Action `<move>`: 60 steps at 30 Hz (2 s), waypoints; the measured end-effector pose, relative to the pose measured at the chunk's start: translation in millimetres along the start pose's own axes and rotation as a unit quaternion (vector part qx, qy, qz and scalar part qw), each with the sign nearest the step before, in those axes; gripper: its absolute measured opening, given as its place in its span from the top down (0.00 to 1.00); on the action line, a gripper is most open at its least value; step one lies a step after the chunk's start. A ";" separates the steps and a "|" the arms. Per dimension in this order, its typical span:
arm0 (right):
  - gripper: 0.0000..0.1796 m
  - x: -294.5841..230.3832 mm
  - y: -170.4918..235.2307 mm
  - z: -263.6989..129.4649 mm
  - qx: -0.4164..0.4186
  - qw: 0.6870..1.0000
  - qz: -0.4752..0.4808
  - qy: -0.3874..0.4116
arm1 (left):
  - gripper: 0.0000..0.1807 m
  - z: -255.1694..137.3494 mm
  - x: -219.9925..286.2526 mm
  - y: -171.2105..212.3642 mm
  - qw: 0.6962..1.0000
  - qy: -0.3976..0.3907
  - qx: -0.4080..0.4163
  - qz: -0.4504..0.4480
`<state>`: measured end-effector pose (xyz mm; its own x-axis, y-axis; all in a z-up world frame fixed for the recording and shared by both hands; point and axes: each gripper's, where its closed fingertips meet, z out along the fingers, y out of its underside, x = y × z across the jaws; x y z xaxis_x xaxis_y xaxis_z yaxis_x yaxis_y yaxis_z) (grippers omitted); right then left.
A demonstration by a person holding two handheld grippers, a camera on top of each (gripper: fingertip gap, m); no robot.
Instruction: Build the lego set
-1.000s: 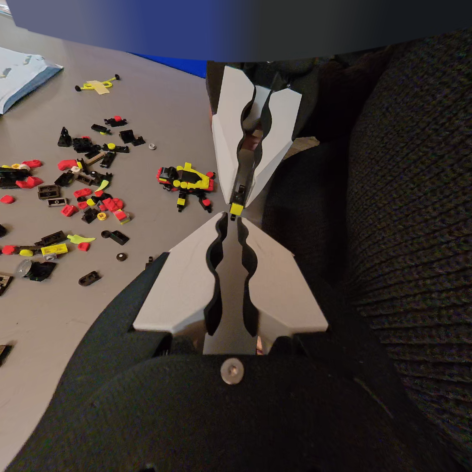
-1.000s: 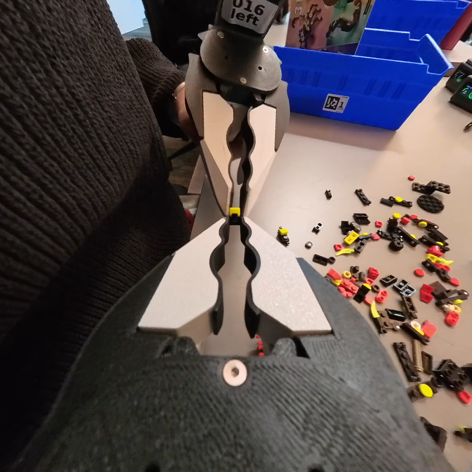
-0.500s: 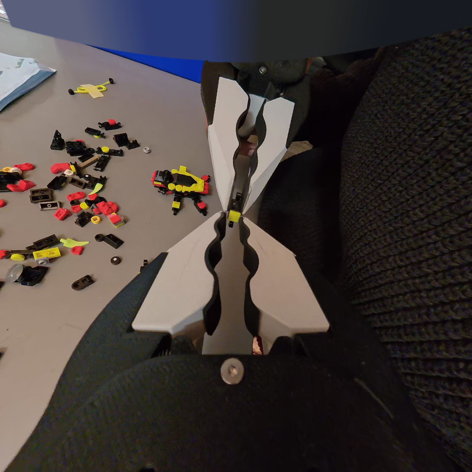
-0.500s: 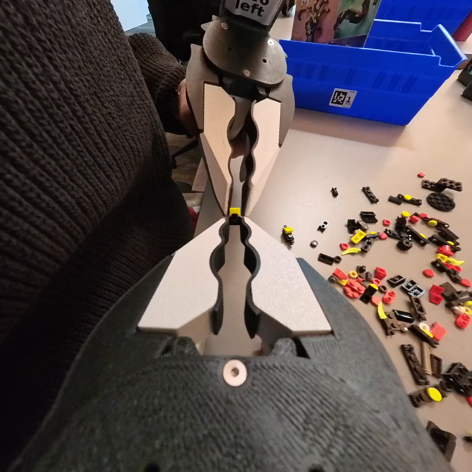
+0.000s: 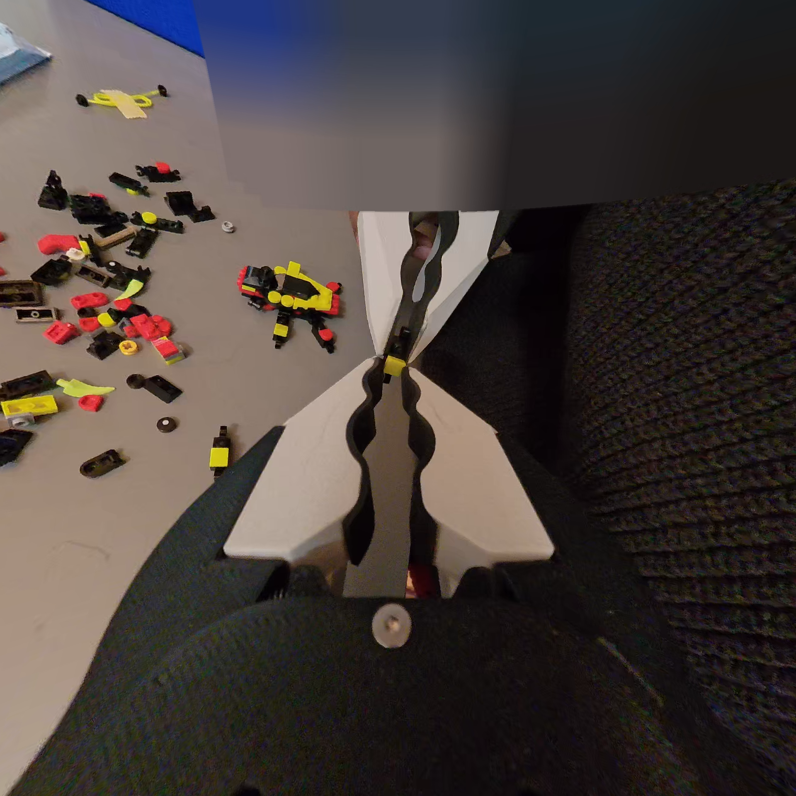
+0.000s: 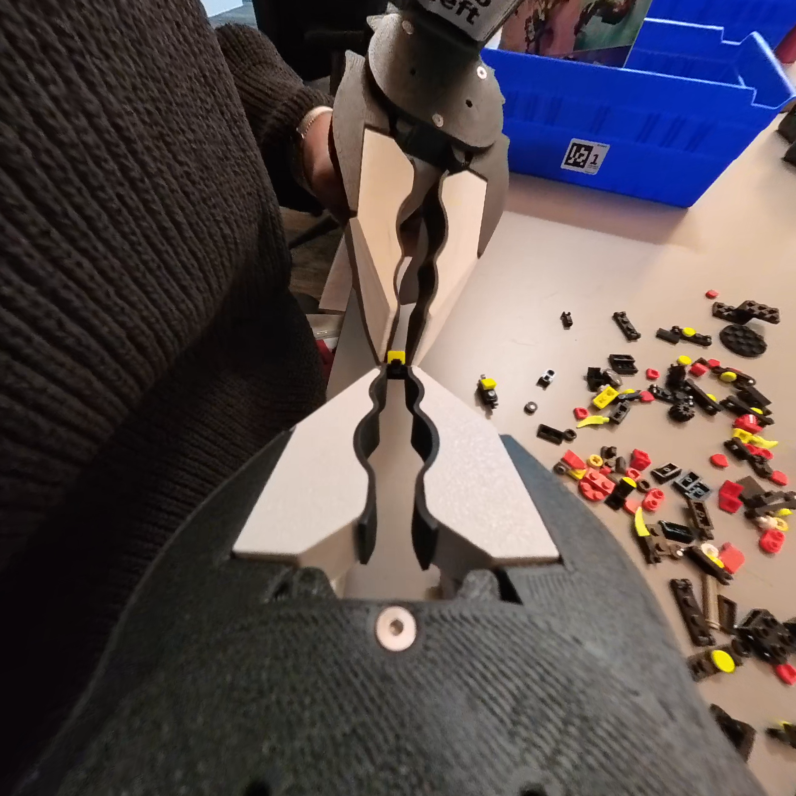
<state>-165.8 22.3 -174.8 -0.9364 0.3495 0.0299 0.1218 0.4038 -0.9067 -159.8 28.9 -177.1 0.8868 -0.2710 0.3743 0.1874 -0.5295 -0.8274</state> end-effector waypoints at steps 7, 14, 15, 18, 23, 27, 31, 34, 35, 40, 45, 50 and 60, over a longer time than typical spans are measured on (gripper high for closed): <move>0.96 1.4 6.9 2.8 -0.024 0.999 -0.024 0.014 | 0.97 3.2 -4.4 6.1 1.000 -0.014 -0.016 0.000; 0.96 6.7 -14.6 -6.7 0.038 0.997 -0.048 0.041 | 0.84 -5.9 -7.5 -13.3 0.988 0.052 0.062 -0.134; 0.96 6.4 -19.5 -9.3 0.052 0.997 -0.049 0.041 | 0.81 -8.3 -4.5 -18.4 0.979 0.083 0.080 -0.168; 0.96 4.3 -33.7 -17.7 0.093 0.993 -0.058 0.043 | 0.78 -18.4 7.9 -33.4 0.948 0.173 0.123 -0.236; 0.96 1.2 -48.4 -25.1 0.140 0.986 -0.079 0.049 | 0.78 -26.6 24.8 -48.2 0.903 0.273 0.153 -0.293; 0.96 0.5 -54.7 -27.1 0.159 0.982 -0.091 0.053 | 0.89 -24.1 24.9 -50.5 0.890 0.289 0.158 -0.314; 0.96 0.4 -54.3 -27.2 0.158 0.981 -0.095 0.055 | 0.92 -25.2 26.3 -50.8 0.890 0.291 0.157 -0.314; 0.96 -1.0 -54.6 -27.1 0.158 0.981 -0.100 0.053 | 0.92 -25.4 27.6 -50.6 0.886 0.298 0.156 -0.320; 0.96 -1.4 -54.7 -27.2 0.158 0.980 -0.105 0.053 | 0.92 -25.4 27.9 -51.1 0.882 0.303 0.157 -0.325; 0.96 -5.3 -52.1 -23.0 0.145 0.978 -0.139 0.057 | 0.92 -26.9 26.4 -52.4 0.873 0.313 0.164 -0.335; 0.96 -5.6 -52.6 -23.1 0.145 0.977 -0.147 0.061 | 0.94 -26.3 26.6 -51.7 0.872 0.314 0.161 -0.339; 0.96 -4.6 -52.5 -22.7 0.143 0.976 -0.149 0.065 | 0.94 -26.5 25.5 -51.7 0.875 0.308 0.162 -0.336; 0.96 -3.3 -52.5 -23.1 0.142 0.977 -0.144 0.067 | 0.94 -25.9 24.9 -52.1 0.892 0.284 0.165 -0.311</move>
<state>-161.4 19.5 -117.6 -0.8647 0.3703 0.3392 -0.2551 0.2579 -0.9319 -158.4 29.0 -113.9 0.2285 -0.4203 0.8781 0.7651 -0.4802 -0.4289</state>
